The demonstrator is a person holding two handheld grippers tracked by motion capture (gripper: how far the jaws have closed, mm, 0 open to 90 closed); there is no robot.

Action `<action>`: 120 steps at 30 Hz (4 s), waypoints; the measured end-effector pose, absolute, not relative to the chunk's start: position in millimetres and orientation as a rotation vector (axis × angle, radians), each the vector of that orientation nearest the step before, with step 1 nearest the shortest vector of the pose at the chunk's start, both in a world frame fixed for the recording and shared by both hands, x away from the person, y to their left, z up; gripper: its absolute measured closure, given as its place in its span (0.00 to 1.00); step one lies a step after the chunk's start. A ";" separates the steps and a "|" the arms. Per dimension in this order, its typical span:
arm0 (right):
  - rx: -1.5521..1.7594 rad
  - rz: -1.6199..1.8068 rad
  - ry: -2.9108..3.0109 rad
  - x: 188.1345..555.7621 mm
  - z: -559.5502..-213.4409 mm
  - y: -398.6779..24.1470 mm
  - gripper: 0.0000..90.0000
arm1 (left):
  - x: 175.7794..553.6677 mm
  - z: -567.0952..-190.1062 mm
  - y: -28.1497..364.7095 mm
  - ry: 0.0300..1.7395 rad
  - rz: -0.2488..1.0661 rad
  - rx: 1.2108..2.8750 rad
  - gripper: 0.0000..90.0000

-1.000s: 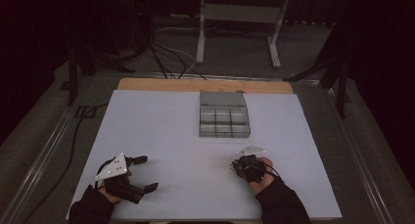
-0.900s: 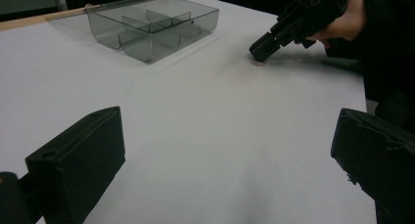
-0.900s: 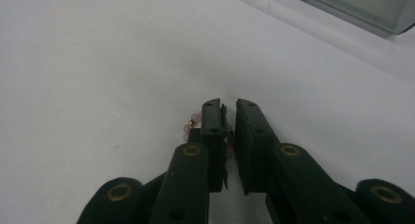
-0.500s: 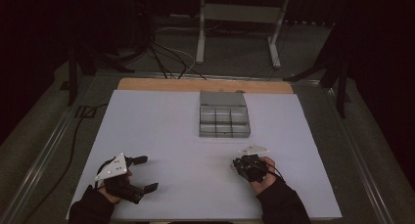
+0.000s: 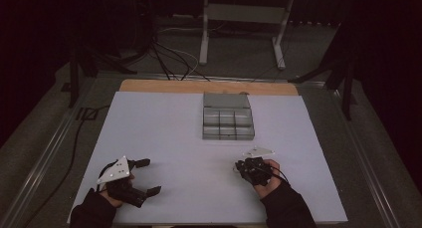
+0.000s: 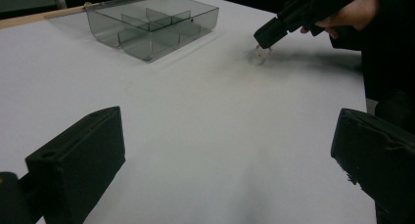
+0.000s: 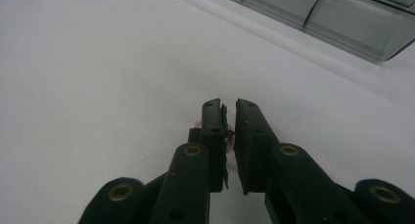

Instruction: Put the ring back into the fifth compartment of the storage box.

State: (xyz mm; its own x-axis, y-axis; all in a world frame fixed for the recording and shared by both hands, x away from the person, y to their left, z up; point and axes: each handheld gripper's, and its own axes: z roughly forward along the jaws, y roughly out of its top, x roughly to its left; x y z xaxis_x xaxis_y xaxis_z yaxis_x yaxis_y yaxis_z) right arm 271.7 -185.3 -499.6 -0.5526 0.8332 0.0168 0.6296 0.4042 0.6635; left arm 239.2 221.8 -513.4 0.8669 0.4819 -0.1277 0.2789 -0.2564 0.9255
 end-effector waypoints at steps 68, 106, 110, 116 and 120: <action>1.217 1.003 2.246 316.4 -449.1 -169.5 0.92 | 238.3 -512.8 221.9 0.573 0.219 1.856 0.01; 1.306 0.957 2.203 366.7 -462.8 -163.3 0.92 | 238.0 -512.8 221.7 0.573 0.220 1.857 0.01; 1.316 0.948 2.198 372.7 -465.0 -162.1 0.92 | 238.1 -512.8 221.9 0.571 0.220 1.856 0.01; 1.344 0.927 2.192 383.7 -470.6 -161.6 0.92 | 237.9 -512.8 221.9 0.571 0.220 1.856 0.01; 1.358 0.922 2.190 388.2 -473.1 -161.6 0.92 | 237.9 -512.8 221.8 0.571 0.221 1.857 0.01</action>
State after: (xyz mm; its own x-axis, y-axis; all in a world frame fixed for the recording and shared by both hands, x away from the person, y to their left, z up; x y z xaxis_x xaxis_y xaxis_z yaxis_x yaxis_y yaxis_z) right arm 388.2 -161.6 -473.1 -0.4466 0.8947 0.0055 0.6294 0.3098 0.7126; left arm 237.9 221.8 -512.8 0.8652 0.4862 -0.1228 0.2762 -0.2576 0.9259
